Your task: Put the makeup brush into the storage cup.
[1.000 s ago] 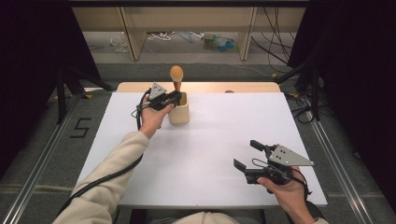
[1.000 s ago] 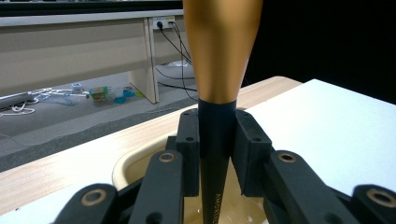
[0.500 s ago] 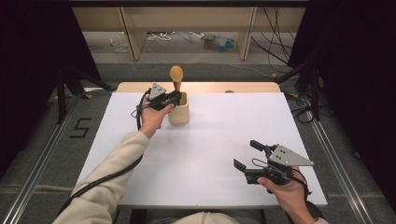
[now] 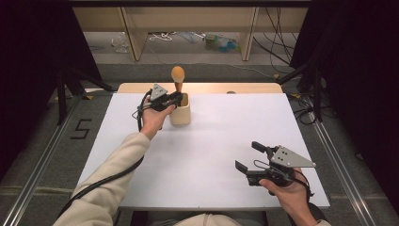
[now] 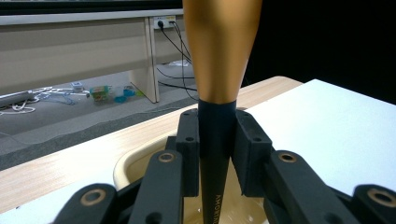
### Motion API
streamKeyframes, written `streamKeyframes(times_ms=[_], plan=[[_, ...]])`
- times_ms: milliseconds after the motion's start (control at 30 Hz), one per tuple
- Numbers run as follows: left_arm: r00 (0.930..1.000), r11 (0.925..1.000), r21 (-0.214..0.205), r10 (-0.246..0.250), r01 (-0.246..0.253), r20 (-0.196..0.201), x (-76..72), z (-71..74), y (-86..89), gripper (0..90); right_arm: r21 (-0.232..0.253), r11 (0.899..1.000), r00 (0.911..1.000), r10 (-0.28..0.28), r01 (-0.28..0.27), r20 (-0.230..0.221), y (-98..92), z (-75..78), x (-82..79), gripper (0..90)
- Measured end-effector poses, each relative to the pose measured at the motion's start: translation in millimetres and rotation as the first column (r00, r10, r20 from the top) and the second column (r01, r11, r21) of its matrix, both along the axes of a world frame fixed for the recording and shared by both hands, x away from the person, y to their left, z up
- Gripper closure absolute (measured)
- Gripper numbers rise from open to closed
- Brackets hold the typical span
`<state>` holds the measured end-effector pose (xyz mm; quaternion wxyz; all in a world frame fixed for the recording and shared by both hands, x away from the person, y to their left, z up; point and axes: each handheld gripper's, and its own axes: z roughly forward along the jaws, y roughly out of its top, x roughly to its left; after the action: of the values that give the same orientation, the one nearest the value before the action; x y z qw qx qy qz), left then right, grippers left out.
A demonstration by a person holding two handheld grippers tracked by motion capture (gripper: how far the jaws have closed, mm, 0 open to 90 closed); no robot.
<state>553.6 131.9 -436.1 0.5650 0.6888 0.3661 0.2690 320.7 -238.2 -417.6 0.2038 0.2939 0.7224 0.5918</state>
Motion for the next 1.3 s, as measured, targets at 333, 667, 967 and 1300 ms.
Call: streamKeyframes(times_ms=[333, 667, 967, 1300], plan=[[0.9945, 0.9943, -0.036, 0.102, -0.101, 0.026, -3.0, 14.0, -0.2, 8.4, 0.005, 1.0, 1.0, 0.004, -0.004, -0.006, 0.7, -0.9, 0.4, 11.8], [0.9953, 0.9954, -0.03, 0.092, -0.091, 0.031, -4.3, 14.6, -0.3, 7.2, -0.001, 1.0, 1.0, 0.0, 0.0, -0.007, 0.5, -1.0, 0.8, 11.8], [0.9954, 0.9946, -0.05, 0.092, -0.091, 0.026, -7.1, 17.9, -0.1, 8.7, 0.002, 1.0, 1.0, -0.004, 0.004, -0.004, 0.7, -1.2, 0.9, 11.8], [0.9951, 0.9955, -0.036, 0.09, -0.088, 0.042, -13.5, 23.8, 4.1, 9.4, -0.004, 1.0, 0.9999, -0.008, 0.008, 0.014, -0.1, -1.2, 2.0, 11.8]])
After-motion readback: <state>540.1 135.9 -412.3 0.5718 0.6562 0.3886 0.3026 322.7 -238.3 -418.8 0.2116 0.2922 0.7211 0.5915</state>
